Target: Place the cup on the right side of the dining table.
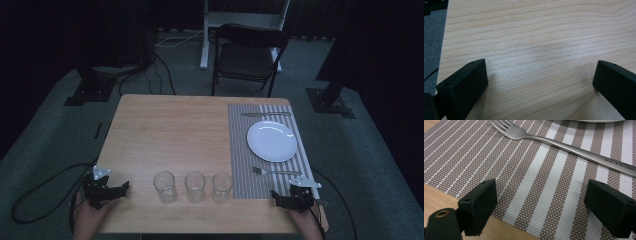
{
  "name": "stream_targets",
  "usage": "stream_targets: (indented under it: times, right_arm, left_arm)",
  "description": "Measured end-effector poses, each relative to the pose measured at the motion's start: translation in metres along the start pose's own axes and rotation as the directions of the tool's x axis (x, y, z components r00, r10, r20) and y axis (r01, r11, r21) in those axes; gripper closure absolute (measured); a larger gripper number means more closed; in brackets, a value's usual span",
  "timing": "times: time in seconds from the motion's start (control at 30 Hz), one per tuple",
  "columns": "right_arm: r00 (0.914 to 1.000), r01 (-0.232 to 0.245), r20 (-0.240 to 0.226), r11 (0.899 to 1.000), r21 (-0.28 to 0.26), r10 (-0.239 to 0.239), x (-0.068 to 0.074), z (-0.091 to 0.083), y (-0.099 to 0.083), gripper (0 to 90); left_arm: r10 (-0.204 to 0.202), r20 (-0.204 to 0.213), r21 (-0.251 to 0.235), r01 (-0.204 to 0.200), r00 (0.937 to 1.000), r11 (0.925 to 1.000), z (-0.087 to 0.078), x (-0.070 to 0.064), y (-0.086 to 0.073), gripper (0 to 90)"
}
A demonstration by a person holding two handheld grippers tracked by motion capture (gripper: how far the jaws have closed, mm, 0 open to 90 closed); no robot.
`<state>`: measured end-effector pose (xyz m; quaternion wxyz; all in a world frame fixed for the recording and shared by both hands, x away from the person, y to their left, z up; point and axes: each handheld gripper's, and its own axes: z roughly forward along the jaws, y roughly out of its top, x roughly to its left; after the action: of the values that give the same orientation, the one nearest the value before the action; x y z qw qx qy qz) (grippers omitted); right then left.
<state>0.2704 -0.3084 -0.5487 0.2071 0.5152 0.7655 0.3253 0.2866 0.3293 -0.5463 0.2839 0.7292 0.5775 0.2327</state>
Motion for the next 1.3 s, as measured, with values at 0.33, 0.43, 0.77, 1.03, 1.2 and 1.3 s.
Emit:
stream_targets:
  times: [0.33, 0.43, 0.77, 1.03, 1.2, 1.3]
  right_arm:
    - [0.9995, 0.021, -0.025, 0.999, 0.027, -0.021, -0.002, -0.001, 0.003, 10.8]
    - [0.9990, 0.014, -0.042, 0.999, 0.030, -0.012, -0.005, -0.003, 0.002, 10.9]
    - [0.9984, 0.044, -0.037, 0.998, 0.042, -0.042, -0.002, -0.004, 0.001, 10.9]
    - [0.9956, 0.060, -0.074, 0.997, 0.054, -0.056, 0.002, -0.008, 0.004, 11.0]
    - [0.9917, 0.080, -0.103, 0.996, 0.039, -0.076, 0.009, -0.012, 0.010, 11.0]
    - [0.9884, 0.089, -0.127, 0.996, 0.032, -0.084, 0.014, -0.016, 0.013, 11.0]
  left_arm:
    - [-0.010, -0.009, 0.001, 0.010, 0.9999, 1.0000, 0.000, -0.001, 0.001, 0.2]
    - [-0.009, -0.009, 0.001, 0.009, 0.9999, 1.0000, 0.000, -0.001, 0.001, 0.2]
    - [-0.009, -0.009, 0.001, 0.009, 0.9999, 1.0000, 0.000, -0.001, 0.001, 0.2]
    - [-0.008, -0.007, 0.001, 0.008, 0.9999, 1.0000, 0.001, 0.000, 0.001, 0.2]
    - [-0.008, -0.007, 0.001, 0.008, 0.9999, 1.0000, 0.001, 0.000, 0.001, 0.2]
    - [-0.008, -0.007, 0.001, 0.008, 0.9999, 1.0000, 0.001, 0.000, 0.001, 0.2]
